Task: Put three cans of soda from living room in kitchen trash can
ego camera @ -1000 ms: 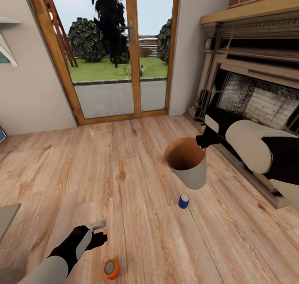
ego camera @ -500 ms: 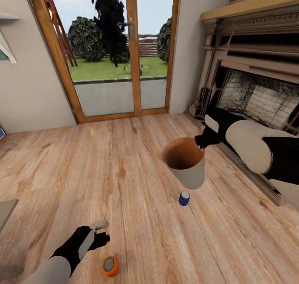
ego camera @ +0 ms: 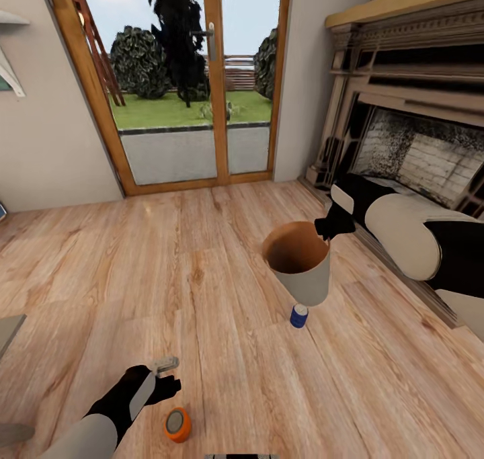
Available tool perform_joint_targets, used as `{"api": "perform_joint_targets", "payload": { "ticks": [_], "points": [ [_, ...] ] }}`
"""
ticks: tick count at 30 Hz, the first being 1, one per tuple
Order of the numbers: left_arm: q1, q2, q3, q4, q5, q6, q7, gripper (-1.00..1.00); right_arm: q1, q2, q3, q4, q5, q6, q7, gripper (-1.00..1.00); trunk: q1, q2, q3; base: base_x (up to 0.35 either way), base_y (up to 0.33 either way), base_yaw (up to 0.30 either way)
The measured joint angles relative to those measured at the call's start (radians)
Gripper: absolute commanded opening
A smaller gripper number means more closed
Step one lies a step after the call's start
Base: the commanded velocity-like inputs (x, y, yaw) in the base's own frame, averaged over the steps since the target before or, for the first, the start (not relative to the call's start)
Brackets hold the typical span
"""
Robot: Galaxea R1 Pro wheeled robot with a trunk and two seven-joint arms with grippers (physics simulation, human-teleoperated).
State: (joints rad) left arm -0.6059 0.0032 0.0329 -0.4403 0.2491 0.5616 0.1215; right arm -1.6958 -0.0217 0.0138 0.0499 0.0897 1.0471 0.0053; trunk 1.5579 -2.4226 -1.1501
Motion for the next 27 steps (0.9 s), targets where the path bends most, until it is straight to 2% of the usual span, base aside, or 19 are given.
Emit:
{"api": "perform_joint_targets", "payload": {
  "ticks": [7,11,15,25,27],
  "points": [
    [0.0,0.0,0.001,0.003,0.001,0.0,0.0,1.0,0.0,0.0,0.017,0.001,0.018,0.0,0.0,-1.0,0.027,-0.049,-0.022,0.0,0.0,0.0],
    [0.0,0.0,0.0,0.061,0.002,-0.026,0.0,1.0,0.0,-0.001,0.012,0.001,0.011,0.0,0.0,-1.0,0.042,-0.077,-0.034,0.0,0.0,0.0],
    [0.0,0.001,0.0,0.096,0.0,-0.055,0.0,1.0,-0.001,0.0,0.008,0.001,0.004,0.0,0.0,-1.0,0.044,-0.078,-0.05,0.0,0.0,0.0],
    [0.0,0.001,-0.001,0.113,0.0,-0.069,-0.002,1.0,-0.002,0.0,0.015,0.001,0.009,0.0,0.0,-1.0,0.049,-0.08,-0.089,0.0,0.0,0.0],
    [0.0,0.0,-0.001,0.113,0.0,-0.07,-0.003,1.0,-0.002,0.0,0.013,0.001,0.007,0.0,-0.001,-1.0,0.048,-0.081,-0.089,0.0,0.0,0.0]
  ]
}}
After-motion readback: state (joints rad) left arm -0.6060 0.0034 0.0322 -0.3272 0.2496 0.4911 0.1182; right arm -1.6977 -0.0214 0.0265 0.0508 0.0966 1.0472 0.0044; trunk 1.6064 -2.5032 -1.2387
